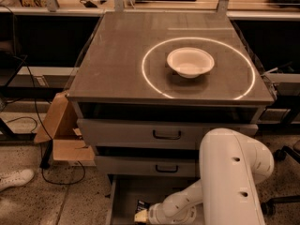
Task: Place rxbar blueberry into bottom drawer
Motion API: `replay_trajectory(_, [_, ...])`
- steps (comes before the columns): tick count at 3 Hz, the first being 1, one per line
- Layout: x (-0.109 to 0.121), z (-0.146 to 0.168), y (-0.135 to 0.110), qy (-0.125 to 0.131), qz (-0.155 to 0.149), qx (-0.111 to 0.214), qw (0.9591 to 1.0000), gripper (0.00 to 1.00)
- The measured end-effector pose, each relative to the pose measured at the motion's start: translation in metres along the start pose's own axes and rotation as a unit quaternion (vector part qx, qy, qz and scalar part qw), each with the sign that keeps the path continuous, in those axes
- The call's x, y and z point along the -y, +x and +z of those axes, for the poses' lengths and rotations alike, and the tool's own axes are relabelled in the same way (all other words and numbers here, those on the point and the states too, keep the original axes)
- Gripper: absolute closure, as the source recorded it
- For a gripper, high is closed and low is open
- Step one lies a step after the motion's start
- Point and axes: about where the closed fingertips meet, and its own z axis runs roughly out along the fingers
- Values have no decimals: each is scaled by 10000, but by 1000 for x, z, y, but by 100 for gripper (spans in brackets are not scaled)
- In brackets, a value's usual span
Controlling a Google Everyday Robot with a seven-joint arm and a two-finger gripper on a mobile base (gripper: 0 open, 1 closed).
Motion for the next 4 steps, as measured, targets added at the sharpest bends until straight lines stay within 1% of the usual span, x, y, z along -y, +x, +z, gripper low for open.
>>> replay_trajectory(1, [9, 10, 1, 100, 113, -40, 9999, 100])
replay_trajectory(3, [20, 24, -2, 183, 311, -35, 9993, 100])
replay_trajectory(4, [29, 30, 0, 238, 446, -86, 9987, 100])
